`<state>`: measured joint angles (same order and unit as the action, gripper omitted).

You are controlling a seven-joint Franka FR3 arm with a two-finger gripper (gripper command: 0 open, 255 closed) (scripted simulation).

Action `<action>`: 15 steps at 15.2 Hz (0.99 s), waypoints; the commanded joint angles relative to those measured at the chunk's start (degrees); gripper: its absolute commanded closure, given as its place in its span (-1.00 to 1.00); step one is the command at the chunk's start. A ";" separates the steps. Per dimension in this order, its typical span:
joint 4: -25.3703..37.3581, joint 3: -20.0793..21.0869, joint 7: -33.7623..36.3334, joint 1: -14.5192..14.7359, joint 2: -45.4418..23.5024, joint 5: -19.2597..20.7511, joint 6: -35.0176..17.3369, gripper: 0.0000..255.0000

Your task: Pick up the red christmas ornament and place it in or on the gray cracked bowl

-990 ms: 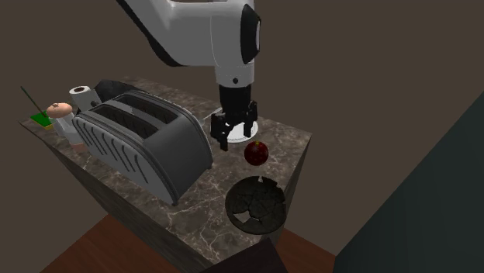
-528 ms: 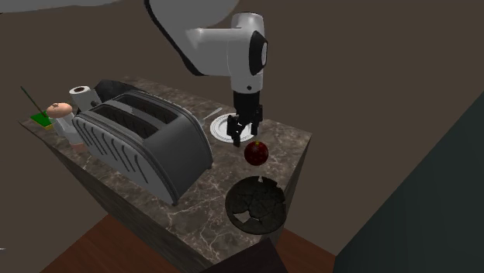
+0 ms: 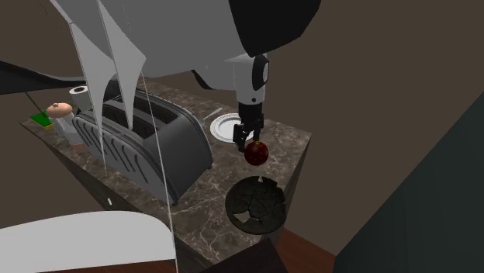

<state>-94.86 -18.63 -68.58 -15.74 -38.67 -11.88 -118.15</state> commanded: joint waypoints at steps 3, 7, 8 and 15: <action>-1.35 0.28 -0.42 -0.14 -0.96 -0.43 -2.29 -1.00; -1.35 0.28 -0.42 -0.14 -0.96 -0.43 -2.29 -1.00; -1.35 0.28 -0.42 -0.14 -0.96 -0.43 -2.29 -1.00; -1.35 0.28 -0.41 -0.14 -0.95 -0.43 -2.29 1.00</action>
<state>-96.19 -18.35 -68.99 -15.87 -39.61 -12.31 -120.43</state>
